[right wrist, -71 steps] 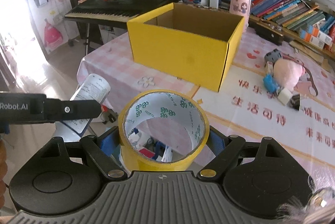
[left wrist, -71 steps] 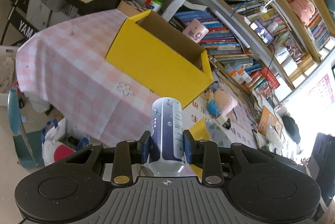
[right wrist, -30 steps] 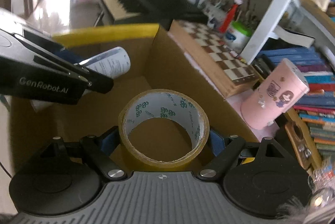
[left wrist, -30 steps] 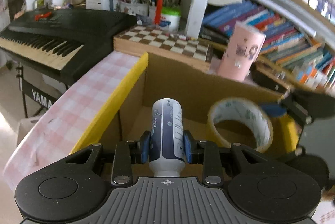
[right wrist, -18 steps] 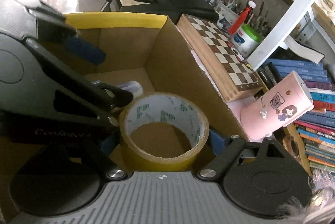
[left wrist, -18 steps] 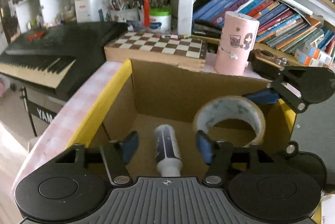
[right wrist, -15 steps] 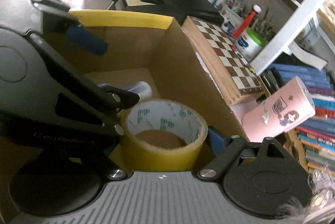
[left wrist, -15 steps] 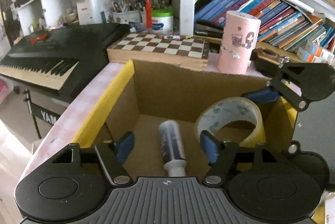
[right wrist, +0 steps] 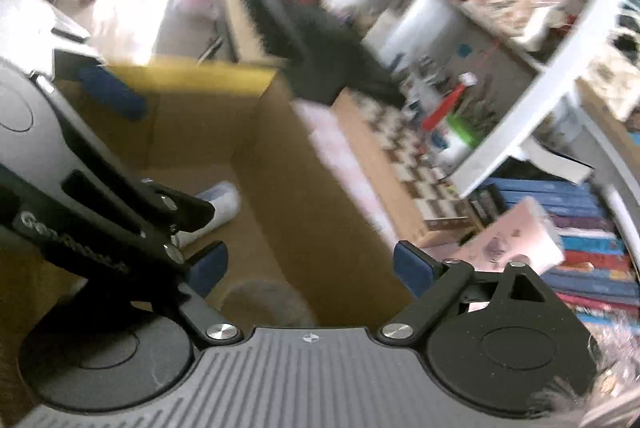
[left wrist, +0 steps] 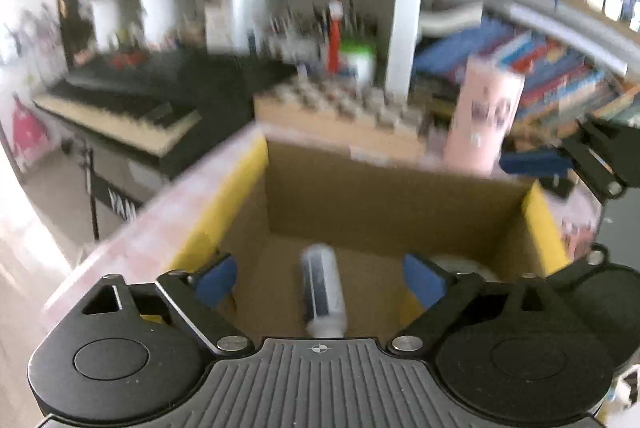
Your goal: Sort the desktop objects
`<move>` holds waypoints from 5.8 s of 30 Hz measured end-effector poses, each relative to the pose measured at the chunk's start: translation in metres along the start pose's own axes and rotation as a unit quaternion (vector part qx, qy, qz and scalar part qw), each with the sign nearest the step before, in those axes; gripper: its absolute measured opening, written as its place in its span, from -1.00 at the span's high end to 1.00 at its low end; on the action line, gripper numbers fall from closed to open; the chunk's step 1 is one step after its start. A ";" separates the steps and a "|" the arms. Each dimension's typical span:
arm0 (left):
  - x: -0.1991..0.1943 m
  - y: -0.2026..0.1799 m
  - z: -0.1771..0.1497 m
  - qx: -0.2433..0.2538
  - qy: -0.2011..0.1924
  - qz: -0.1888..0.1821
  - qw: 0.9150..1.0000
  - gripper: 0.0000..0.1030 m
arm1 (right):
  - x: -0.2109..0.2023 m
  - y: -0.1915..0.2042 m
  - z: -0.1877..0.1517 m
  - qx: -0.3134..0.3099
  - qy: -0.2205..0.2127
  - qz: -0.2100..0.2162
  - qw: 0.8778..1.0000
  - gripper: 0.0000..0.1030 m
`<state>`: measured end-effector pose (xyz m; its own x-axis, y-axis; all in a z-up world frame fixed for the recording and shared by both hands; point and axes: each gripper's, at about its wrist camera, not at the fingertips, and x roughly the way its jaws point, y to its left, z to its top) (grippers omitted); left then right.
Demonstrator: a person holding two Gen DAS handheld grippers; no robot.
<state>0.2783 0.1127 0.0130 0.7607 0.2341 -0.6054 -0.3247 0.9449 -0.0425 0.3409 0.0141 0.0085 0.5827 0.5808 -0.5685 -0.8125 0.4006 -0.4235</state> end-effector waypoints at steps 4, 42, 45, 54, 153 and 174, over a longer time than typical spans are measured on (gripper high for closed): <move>-0.035 0.003 0.001 -0.020 -0.054 -0.041 0.997 -0.88 | -0.042 -0.005 0.000 0.047 -0.049 -0.037 0.997 -0.95; -0.196 0.044 -0.116 0.019 -0.098 -0.069 0.993 -0.99 | -0.218 0.132 -0.085 0.388 -0.009 -0.200 0.899 -1.00; -0.201 0.045 -0.123 0.022 -0.094 -0.083 0.992 -0.99 | -0.223 0.141 -0.090 0.383 -0.001 -0.203 0.901 -1.00; -0.209 0.042 -0.137 0.047 -0.084 -0.097 0.991 -0.99 | -0.232 0.163 -0.099 0.347 0.036 -0.223 0.910 -1.00; -0.096 -0.198 -0.109 0.146 0.042 -0.085 0.985 -0.99 | -0.115 -0.063 -0.246 0.131 0.121 0.132 0.975 0.03; -0.032 -0.236 -0.119 0.102 0.137 -0.160 0.972 -0.10 | -0.187 -0.079 -0.264 0.300 0.114 -0.002 0.947 0.19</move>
<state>0.2641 -0.1452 -0.0518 0.6173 -0.1224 -0.7772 0.0431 0.9916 -0.1219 0.3008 -0.3132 -0.0383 0.5193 0.4371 -0.7343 -0.6340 0.7732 0.0118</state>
